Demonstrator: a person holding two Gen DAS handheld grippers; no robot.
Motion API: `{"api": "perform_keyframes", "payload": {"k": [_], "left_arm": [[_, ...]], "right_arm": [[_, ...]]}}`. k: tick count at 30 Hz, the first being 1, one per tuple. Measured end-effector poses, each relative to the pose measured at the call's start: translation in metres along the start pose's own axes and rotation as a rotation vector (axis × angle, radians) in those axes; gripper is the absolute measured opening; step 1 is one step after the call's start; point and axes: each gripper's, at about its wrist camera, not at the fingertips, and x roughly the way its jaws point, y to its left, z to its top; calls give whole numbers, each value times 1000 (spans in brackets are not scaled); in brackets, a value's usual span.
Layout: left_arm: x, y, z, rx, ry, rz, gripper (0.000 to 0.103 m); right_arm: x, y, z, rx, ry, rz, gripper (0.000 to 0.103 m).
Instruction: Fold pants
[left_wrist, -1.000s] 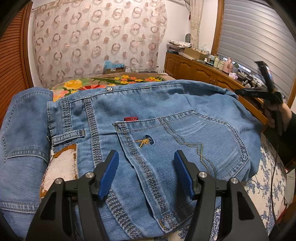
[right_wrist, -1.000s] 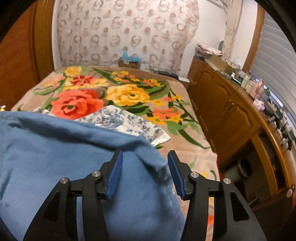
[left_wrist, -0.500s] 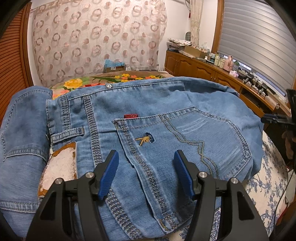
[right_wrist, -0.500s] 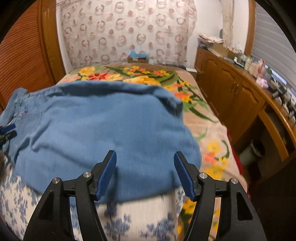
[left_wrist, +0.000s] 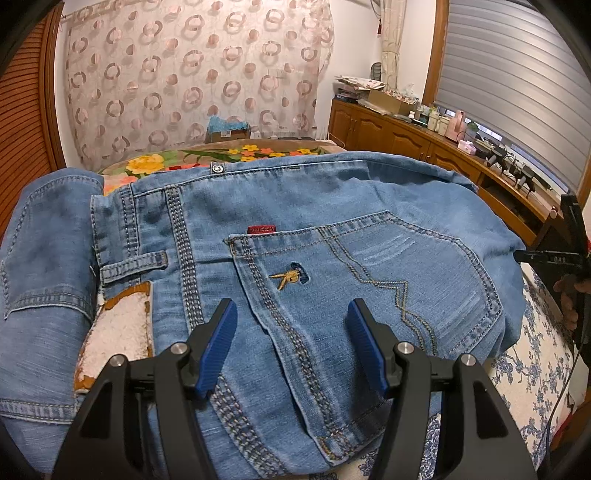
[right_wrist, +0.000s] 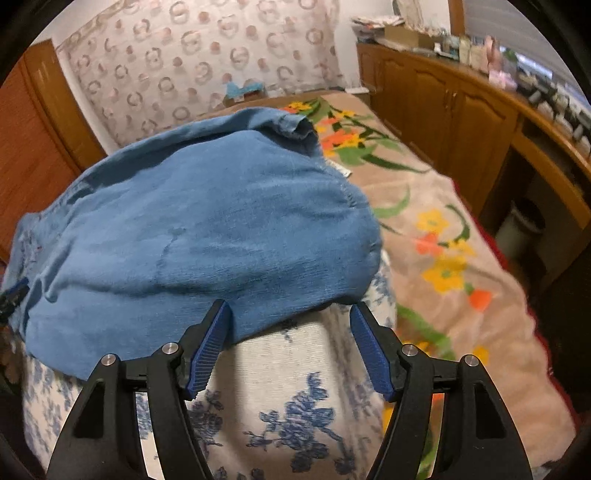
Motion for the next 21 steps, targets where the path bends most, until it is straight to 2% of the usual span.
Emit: {"api": "perform_keyframes", "payload": {"k": [7,11,16,18,21], "left_arm": [[2,0,0,-6,2,-6,62],[4,-2,-1,-6,4,-4,62],[7,-4,0,6,9,14,62],[8,-5,1,8,14,20,62],[-1,-6,1,9,12,41,62]], "right_arm": [[12,-8,11,114,38,110,72],[14,-8,19,144,58,127,70],[-3,-1,28,89,1,65,43],[-6,-2,32,61,-21,56,19],[-14,-3,38,53,-50,86,8]]}}
